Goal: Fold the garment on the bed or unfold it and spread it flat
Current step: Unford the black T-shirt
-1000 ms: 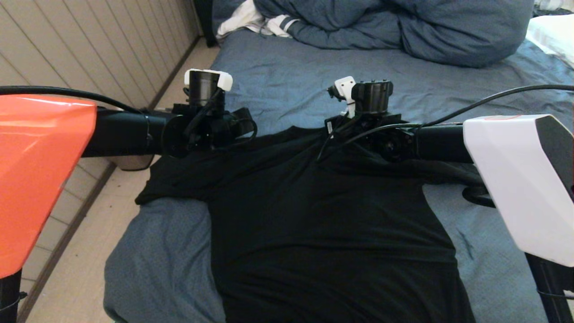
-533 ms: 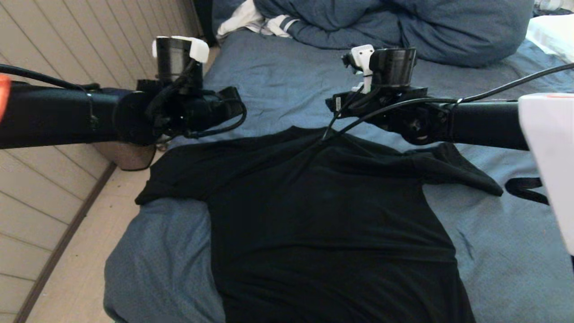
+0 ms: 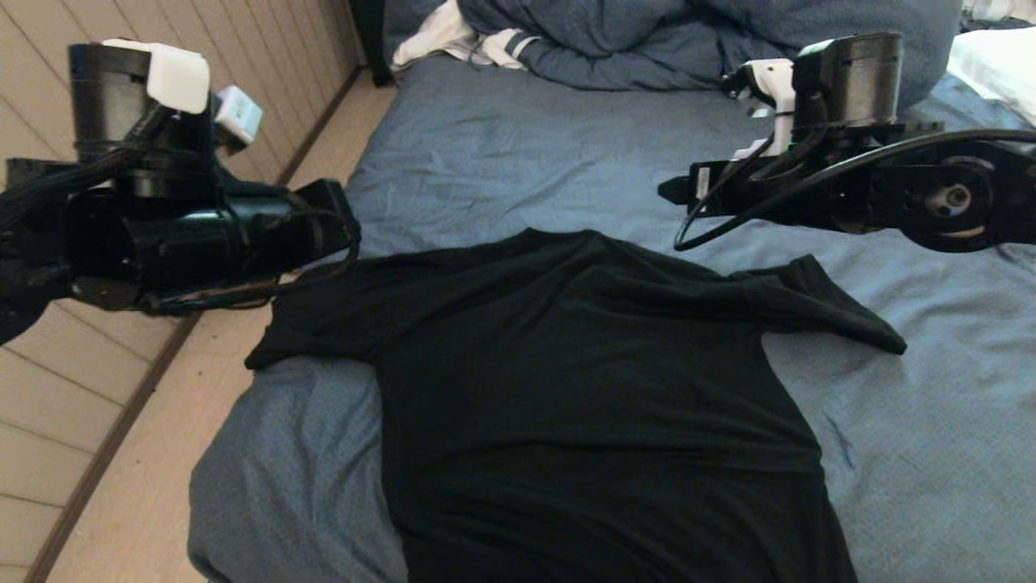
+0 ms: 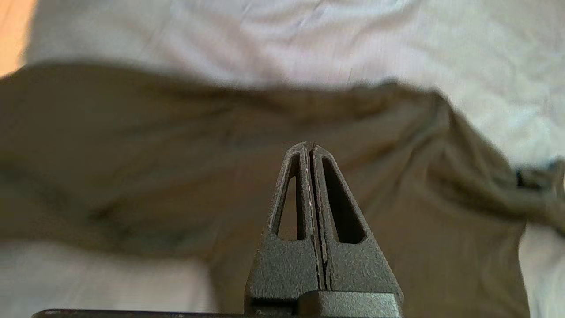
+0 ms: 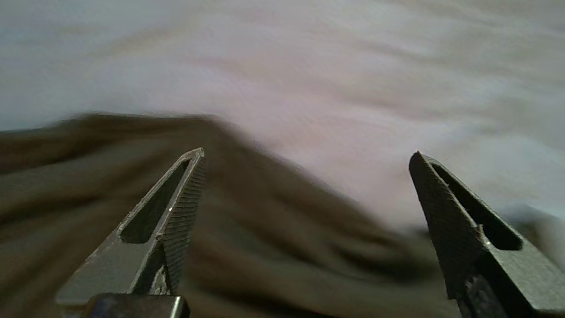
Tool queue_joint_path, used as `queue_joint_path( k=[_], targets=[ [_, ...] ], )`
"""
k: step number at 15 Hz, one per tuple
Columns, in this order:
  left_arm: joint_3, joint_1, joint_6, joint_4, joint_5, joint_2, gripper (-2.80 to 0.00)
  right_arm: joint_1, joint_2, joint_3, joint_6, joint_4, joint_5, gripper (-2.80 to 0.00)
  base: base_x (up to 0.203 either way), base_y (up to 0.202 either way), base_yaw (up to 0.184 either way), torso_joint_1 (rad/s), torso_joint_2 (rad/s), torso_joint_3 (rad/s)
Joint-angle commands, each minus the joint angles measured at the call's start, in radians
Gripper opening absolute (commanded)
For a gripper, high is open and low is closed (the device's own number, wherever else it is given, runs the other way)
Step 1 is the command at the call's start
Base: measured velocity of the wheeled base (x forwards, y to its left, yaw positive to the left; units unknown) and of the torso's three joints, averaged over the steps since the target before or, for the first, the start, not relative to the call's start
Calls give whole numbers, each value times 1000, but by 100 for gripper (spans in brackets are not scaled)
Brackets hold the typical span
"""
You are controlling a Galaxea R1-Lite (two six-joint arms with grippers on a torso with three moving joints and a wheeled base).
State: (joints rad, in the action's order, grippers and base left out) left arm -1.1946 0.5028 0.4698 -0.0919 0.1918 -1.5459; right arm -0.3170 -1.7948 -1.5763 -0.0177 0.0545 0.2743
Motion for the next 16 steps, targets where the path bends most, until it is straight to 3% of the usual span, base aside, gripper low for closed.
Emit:
queue_joint_path(
  k=[1, 4, 6, 12, 16],
  targets=[
    [95, 0, 3, -3, 4, 108, -280, 143, 38, 35, 0, -2, 2, 0, 0, 0, 0, 0, 0, 0],
    [90, 0, 0, -2, 3, 88, -280, 350, 8, 51, 3, -4, -46, 0, 0, 0, 0, 0, 0, 0],
    [86, 0, 1, -3, 3, 57, -280, 422, -21, 64, 4, -8, -86, 0, 0, 0, 0, 0, 0, 0],
    [73, -1, 1, -6, 3, 9, -280, 495, -111, 78, -6, -13, -184, 0, 0, 0, 0, 0, 0, 0],
    [72, -1, 3, -9, 3, -12, -280, 493, -161, 100, -81, -11, -286, 0, 0, 0, 0, 0, 0, 0]
  ],
)
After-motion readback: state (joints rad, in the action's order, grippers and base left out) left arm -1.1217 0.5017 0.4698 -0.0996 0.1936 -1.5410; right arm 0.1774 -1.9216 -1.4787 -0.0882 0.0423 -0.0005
